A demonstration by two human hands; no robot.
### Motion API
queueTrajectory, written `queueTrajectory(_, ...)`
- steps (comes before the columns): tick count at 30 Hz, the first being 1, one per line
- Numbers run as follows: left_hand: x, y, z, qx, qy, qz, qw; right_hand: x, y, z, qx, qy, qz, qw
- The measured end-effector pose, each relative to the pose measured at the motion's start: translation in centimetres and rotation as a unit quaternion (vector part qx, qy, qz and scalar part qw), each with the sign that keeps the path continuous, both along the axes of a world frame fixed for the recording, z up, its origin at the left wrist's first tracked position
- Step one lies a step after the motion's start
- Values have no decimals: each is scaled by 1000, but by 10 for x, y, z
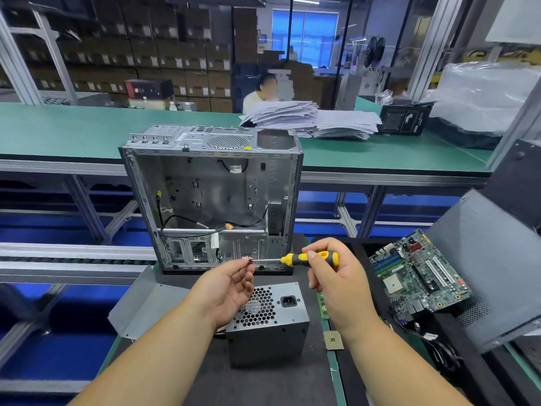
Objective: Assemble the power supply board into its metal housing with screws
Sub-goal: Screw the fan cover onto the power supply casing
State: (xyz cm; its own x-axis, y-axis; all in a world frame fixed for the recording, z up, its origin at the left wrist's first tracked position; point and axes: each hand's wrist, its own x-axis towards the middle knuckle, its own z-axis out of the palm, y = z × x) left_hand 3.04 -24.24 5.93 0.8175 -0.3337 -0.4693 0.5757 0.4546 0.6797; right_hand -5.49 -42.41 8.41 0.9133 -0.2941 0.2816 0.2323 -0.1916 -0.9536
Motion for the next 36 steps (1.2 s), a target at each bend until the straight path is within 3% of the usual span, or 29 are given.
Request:
queueTrajectory(10,2,5,0,-4,-12,-3,1000,2,0,3,-32,1,-18,999)
queueTrajectory(23,0,6,2,33,-29,-6,999,0,0,7,3,4,3,1000)
queueTrajectory(30,1,5,5,58,-90,3,994,2,-3,6,53,-14,1,998)
queueTrajectory(36,-2,1,8,145,-193,-36,970,7,-4,7,143,-10,-8,990)
